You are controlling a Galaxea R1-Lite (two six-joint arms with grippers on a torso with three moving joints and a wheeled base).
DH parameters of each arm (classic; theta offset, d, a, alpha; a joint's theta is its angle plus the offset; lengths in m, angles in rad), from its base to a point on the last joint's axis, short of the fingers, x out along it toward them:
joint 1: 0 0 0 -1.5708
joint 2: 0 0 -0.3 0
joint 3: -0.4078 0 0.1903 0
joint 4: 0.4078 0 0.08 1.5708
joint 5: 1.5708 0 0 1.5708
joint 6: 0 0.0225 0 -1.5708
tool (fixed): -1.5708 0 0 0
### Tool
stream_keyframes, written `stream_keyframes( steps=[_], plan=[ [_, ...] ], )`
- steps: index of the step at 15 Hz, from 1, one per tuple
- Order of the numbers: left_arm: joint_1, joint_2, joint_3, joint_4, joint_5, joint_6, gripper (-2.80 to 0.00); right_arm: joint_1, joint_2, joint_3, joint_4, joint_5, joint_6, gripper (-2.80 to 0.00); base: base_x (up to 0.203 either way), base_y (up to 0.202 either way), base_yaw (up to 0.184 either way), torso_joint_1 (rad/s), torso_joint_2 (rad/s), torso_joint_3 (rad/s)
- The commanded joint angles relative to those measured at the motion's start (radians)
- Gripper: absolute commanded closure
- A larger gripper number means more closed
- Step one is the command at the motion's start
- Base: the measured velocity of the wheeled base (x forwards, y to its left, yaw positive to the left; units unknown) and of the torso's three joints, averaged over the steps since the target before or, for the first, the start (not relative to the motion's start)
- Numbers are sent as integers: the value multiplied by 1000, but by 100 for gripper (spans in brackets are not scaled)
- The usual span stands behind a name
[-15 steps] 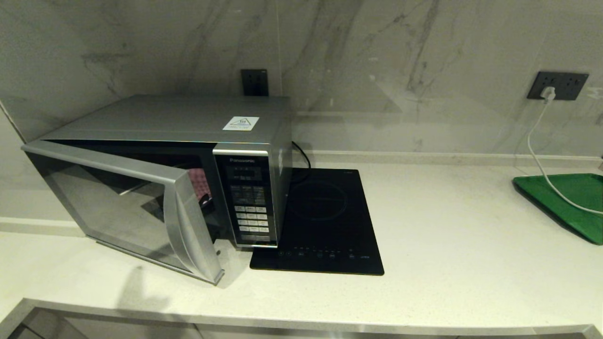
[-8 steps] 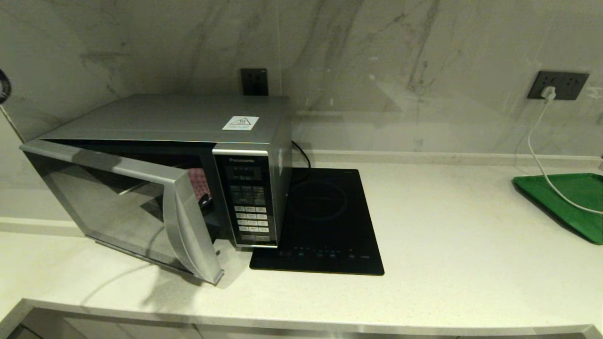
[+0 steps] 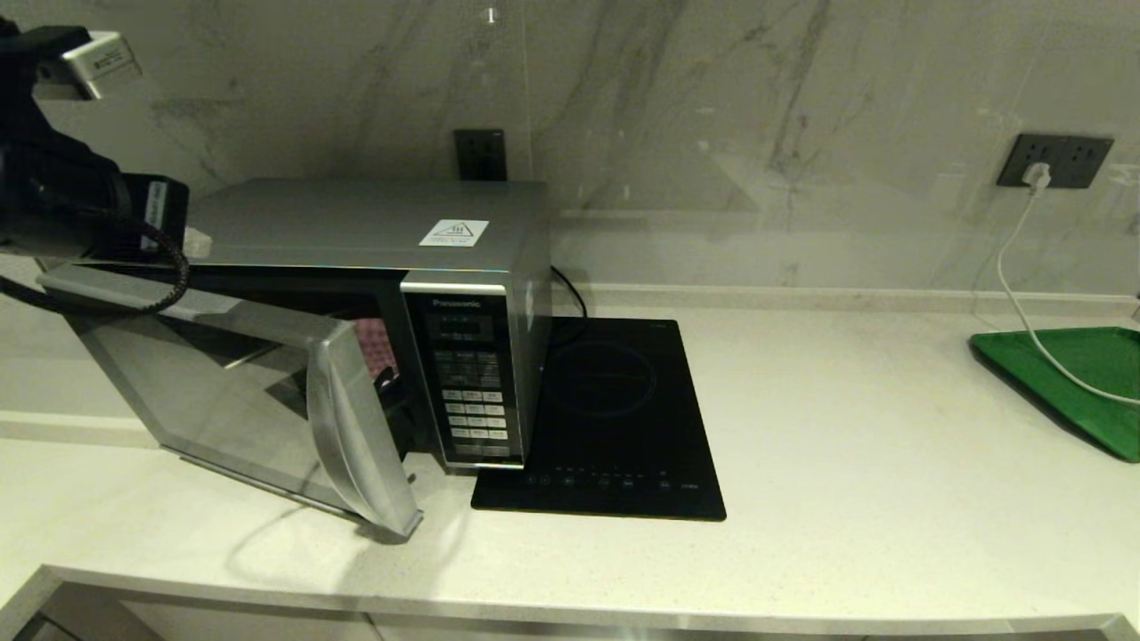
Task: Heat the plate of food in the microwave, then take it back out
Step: Open the microwave oven
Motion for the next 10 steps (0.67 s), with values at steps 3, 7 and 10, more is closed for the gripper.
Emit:
stream_keyframes(
  steps=[3,7,10],
  plan=[
    [-19,54,-1,1,-4,-20,0,0,0,0,1,-1,1,0,0,0,0,0,0,0],
    [-88,80,3,0,-4,-85,0,0,0,0,1,-1,1,0,0,0,0,0,0,0],
    [-116,89,28,0,-2,-115,0,0,0,0,1,-1,1,0,0,0,0,0,0,0]
  ],
)
